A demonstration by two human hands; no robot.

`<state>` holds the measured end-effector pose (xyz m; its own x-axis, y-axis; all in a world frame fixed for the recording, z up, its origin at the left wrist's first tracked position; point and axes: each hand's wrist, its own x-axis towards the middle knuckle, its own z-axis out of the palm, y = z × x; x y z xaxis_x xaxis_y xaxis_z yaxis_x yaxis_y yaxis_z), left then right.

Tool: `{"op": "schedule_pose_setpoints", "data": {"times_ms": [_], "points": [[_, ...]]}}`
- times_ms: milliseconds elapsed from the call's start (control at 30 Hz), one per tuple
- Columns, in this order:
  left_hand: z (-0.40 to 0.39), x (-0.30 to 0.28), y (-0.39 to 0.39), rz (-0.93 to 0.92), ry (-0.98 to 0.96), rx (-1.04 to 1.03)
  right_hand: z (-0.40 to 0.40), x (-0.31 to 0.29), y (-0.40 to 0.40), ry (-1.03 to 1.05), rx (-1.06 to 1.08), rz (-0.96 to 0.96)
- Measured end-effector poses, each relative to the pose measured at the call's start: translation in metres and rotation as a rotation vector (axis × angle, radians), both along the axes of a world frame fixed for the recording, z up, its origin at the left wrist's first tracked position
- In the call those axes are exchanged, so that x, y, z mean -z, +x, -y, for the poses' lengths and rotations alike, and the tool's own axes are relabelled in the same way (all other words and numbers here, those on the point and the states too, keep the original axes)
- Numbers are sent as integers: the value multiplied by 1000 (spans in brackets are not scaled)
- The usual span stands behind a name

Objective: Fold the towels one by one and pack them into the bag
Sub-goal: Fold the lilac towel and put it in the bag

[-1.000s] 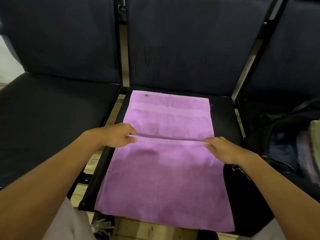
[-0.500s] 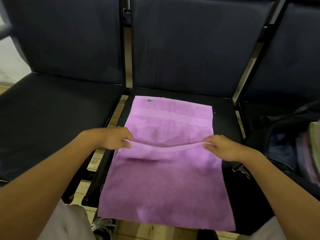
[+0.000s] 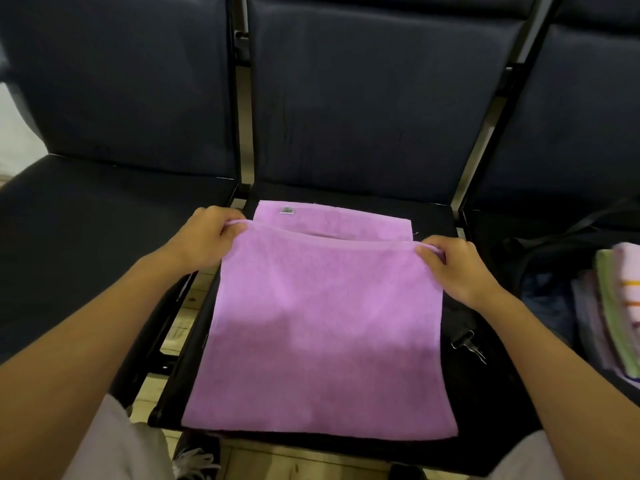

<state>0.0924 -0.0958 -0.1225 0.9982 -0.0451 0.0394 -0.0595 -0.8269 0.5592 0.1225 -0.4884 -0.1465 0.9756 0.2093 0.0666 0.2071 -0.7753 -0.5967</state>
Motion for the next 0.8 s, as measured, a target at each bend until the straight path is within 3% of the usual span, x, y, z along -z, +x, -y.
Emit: {"op": "schedule_pose_setpoints", "data": {"times_ms": [200,333,467,600,800], "points": [[13,10,18,-1,154,-56,0,14,10,-140,71,-8],[18,14,24,-57,156,-30,4,18,11,-168,95,-87],[23,24,24,-305,167,145,0,26,2,-216,-65,-233],[19,36,19,-600,330,255,-7,36,-5,-359,-165,-472],[15,30,14,-803,400,303,-8,30,-9,-438,-218,-604]]}}
